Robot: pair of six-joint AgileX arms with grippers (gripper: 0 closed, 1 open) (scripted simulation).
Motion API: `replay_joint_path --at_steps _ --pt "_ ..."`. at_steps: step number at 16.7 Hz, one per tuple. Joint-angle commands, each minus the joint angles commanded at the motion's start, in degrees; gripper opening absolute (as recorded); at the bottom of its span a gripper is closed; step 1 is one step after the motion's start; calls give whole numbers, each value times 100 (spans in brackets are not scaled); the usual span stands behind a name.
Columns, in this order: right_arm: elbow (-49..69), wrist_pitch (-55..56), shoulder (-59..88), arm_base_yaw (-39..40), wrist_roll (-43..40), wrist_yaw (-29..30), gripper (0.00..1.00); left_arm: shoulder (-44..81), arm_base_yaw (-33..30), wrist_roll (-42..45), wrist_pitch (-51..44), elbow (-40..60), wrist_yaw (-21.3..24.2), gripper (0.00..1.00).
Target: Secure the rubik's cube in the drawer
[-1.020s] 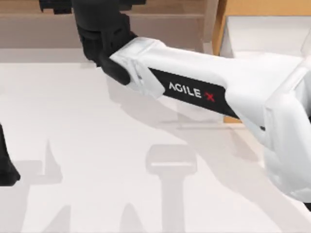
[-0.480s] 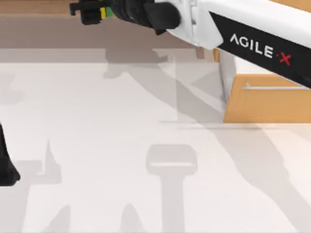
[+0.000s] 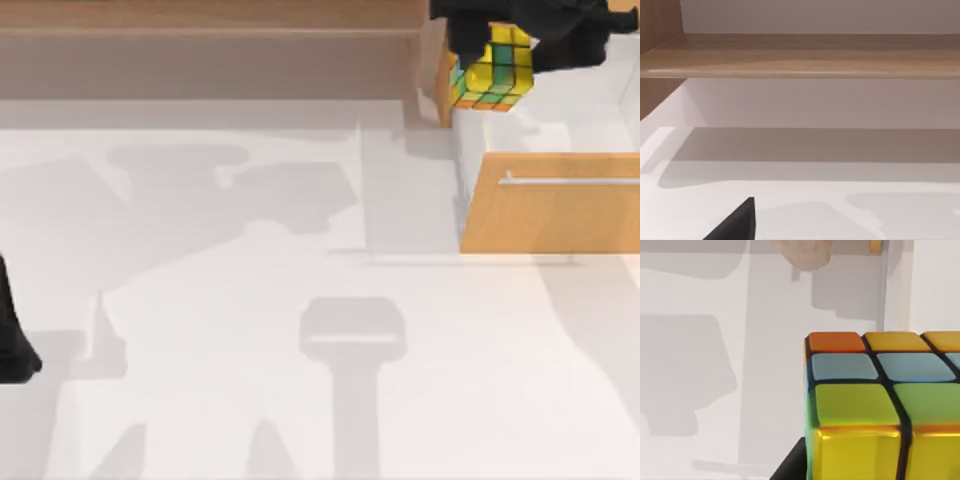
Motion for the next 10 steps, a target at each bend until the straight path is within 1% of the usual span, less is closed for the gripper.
replay_joint_path --at_steps 3,5,10 --pt "485 -1006 496 -696 -245 -73 0 0 0 0 0 0 0 100" --pt "761 -1422 974 -963 -447 -51 0 0 0 0 0 0 0 100" --pt "1165 -1707 1933 -1066 -908 185 0 0 0 0 0 0 0 100"
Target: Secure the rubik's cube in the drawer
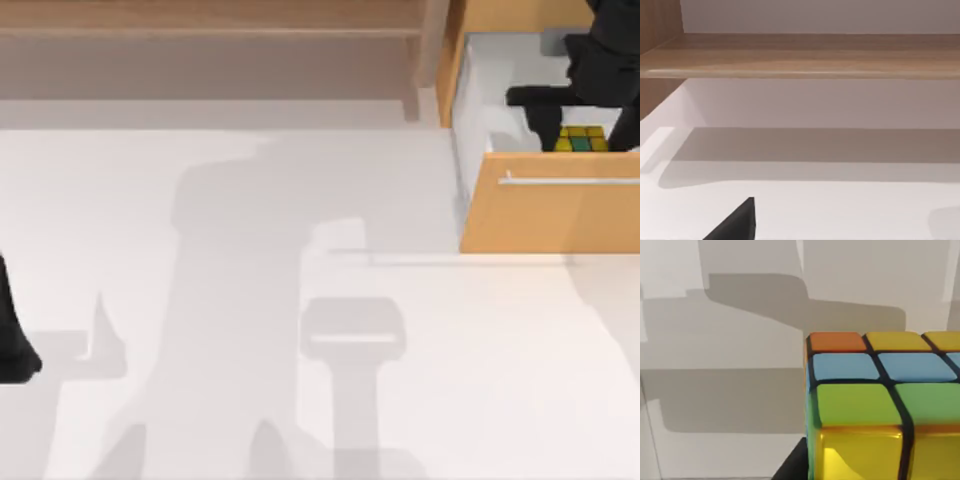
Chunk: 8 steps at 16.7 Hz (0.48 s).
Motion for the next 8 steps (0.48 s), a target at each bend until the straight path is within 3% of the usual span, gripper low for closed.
replay_joint_path --at_steps 6,8 --pt "24 7 57 1 -37 25 0 0 0 0 0 0 0 100" --pt "24 7 57 1 -37 25 15 0 0 0 0 0 0 100"
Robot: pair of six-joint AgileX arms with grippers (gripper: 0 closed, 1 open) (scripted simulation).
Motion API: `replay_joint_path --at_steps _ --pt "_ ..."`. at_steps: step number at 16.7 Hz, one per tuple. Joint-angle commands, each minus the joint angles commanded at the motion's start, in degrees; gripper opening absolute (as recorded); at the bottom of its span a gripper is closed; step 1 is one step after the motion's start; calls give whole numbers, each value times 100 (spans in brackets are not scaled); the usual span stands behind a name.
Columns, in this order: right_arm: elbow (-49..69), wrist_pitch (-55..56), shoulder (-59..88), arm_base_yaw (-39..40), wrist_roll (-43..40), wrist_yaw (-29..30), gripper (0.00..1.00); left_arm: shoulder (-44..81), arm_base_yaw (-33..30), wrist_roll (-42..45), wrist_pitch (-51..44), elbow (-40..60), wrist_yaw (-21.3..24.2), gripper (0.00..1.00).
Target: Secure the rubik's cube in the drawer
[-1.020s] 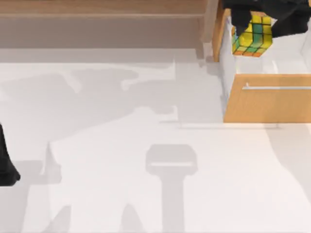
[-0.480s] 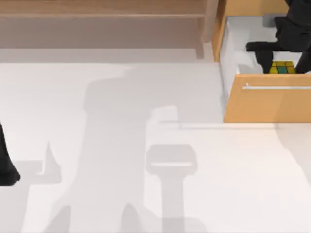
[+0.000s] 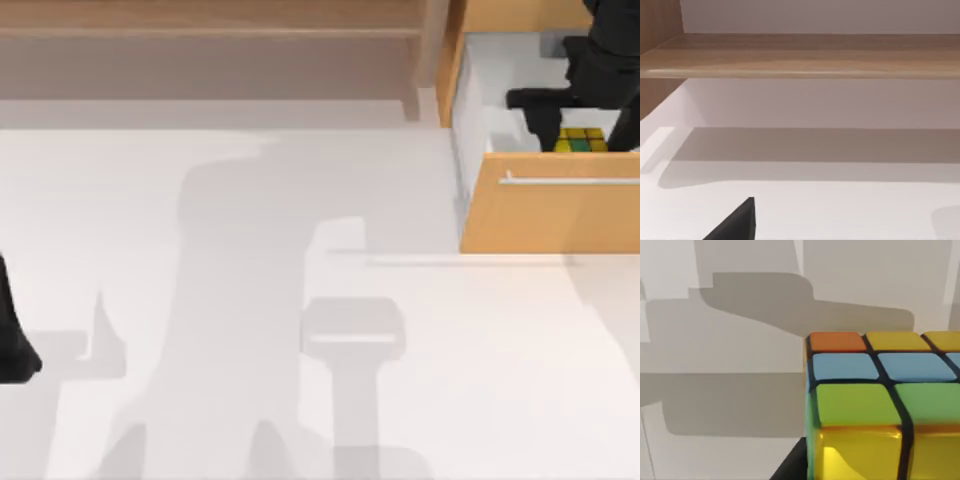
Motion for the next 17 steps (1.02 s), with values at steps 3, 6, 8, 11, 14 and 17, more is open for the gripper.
replay_joint_path --at_steps 3,6,8,11,14,17 --pt "0 0 0 0 0 0 38 0 0 0 0 0 0 100" --pt "0 0 0 0 0 0 60 0 0 0 0 0 0 100" --pt "0 0 0 0 0 0 75 0 0 0 0 0 0 100" --pt "0 0 0 0 0 0 98 0 0 0 0 0 0 100" --pt "0 0 0 0 0 0 100 0 0 0 0 0 0 100" --pt "0 0 0 0 0 0 100 0 0 0 0 0 0 100"
